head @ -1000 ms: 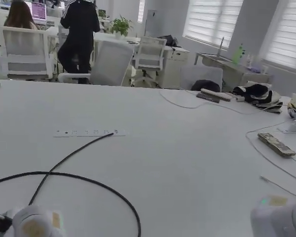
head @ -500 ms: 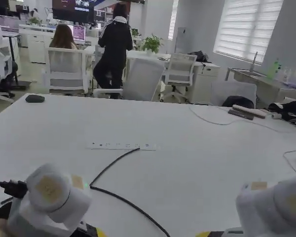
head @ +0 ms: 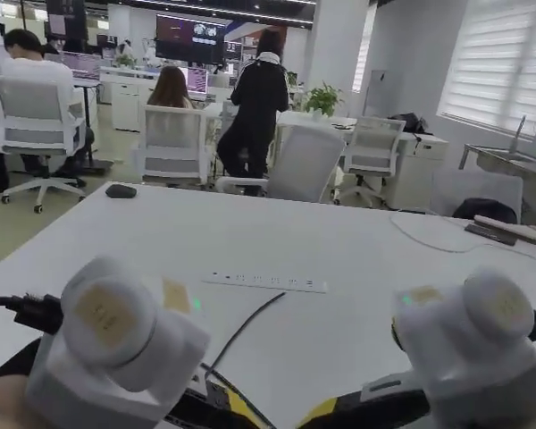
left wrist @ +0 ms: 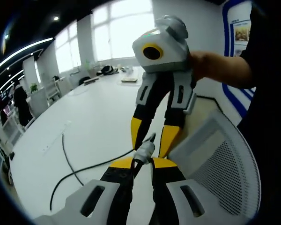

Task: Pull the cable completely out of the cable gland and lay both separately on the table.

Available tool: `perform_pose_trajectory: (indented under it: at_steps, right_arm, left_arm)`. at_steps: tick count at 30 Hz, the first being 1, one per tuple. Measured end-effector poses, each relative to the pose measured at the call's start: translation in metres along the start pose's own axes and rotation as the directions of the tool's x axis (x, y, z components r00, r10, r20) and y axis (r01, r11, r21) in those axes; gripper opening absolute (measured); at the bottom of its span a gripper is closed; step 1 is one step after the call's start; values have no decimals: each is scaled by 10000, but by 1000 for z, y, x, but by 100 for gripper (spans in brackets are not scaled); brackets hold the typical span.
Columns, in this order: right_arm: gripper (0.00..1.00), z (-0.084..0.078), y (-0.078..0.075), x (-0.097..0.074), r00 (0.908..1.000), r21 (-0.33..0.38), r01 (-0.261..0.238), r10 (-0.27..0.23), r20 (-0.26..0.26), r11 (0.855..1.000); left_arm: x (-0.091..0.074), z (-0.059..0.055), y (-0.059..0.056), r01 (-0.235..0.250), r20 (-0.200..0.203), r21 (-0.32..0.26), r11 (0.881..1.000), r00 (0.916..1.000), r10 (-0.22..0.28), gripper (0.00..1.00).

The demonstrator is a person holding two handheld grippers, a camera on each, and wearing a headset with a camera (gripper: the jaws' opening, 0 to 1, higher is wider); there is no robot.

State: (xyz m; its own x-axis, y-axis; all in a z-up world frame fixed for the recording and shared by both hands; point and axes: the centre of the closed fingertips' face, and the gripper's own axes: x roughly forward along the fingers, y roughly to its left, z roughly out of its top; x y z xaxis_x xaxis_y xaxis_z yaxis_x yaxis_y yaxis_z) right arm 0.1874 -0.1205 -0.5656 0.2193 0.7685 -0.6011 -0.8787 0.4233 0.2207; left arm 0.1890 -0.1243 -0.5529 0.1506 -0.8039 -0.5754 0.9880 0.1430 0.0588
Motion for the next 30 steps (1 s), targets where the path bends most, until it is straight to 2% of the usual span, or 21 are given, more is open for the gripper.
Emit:
perform_pose_trajectory:
  at_steps: [2,4,6,7,9,11,12,14,16,18,20,24,30]
  right_arm:
    - [19,2,0,1,9999,-47,-130,130,30,9999]
    - [13,2,6,2,9993,-125,-379,380,46,9992]
    - [12,-1,5,5,9996,-242,-249,246,-126,9994]
    - [12,-4,6,6,9992,-518,-225,207,-343,9984]
    - [12,-5,3,7,9992,-664,-20,-6,-394,9978]
    - [12,-13,0,6,9966,-825,40,-107,-815,9966]
    - [12,-17,-2,5,9943,-1022,74,-182,-1048,9947]
    - [12,-26,1,5,9883,-1438,-198,-24,-1525,9894]
    - [12,-30,3,5,9840,-1927,-403,54,-1779,9804]
    - [12,-32,5,6,9824,-1941,-478,109,-1867,9798]
    - [12,-32,6,5,9816,-2090,-588,185,-1900,9761]
    - [12,-29,10,4,9809,-2144,-879,471,-1888,9728]
    - [13,-29,14,3,9779,-2209,-1184,751,-1950,9681]
  left_arm:
    - [-2,3,-1,-67,95,183,9998,9999,65,15]
    - [-2,2,3,-302,-46,729,9969,9995,306,15]
    - [-1,-1,0,-159,-197,835,9964,9997,176,15]
    - [0,-3,-1,-80,-294,1029,9947,9995,111,15]
    - [2,-2,1,-300,-343,1624,9863,9988,360,16]
    - [3,-1,-1,-343,-346,2007,9791,9985,421,18]
    - [3,-1,-2,-241,-354,1972,9801,9989,317,19]
    - [4,0,-5,-60,-338,2068,9784,9993,133,21]
    - [7,-1,-10,228,-442,2273,9736,9989,-131,24]
    - [10,-3,-14,415,-619,2558,9658,9977,-265,24]
    - [13,-7,-18,744,-787,2472,9661,9953,-565,23]
    - [16,-5,-23,901,-686,2559,9625,9948,-749,21]
    - [17,-6,-26,1072,-907,2744,9556,9922,-853,17]
